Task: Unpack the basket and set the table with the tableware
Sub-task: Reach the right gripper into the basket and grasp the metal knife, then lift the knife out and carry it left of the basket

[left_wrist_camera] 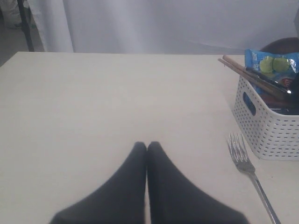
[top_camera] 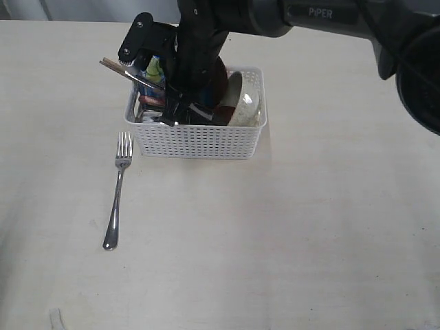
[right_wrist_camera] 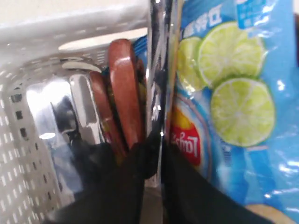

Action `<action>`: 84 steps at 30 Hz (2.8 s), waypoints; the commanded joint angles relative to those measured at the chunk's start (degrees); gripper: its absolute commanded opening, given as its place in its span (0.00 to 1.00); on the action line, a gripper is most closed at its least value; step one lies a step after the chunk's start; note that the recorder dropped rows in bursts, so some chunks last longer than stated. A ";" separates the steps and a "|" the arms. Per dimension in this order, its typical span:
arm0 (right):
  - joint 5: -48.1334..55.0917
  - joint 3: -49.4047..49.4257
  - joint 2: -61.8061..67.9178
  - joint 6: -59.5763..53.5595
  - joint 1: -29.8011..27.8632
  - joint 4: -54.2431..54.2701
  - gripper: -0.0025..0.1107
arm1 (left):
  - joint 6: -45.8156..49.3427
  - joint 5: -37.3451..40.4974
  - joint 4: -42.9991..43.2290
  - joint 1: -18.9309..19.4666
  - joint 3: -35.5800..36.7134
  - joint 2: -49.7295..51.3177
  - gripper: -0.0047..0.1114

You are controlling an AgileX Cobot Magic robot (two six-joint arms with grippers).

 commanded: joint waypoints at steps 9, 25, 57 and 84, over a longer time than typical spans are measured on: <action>1.12 0.00 -9.47 0.27 0.88 -0.47 0.02 | 0.22 -0.49 0.45 0.17 0.22 -0.24 0.04; 9.36 0.00 -13.72 -6.34 8.83 -1.19 0.02 | 0.22 -0.49 0.45 0.17 0.22 -0.24 0.04; 15.15 0.00 -6.08 -55.37 24.53 -9.74 0.02 | 0.22 -0.49 0.45 0.17 0.22 -0.24 0.04; 0.93 0.00 1.24 -74.00 25.68 -8.47 0.02 | 0.22 -0.49 0.45 0.17 0.22 -0.24 0.04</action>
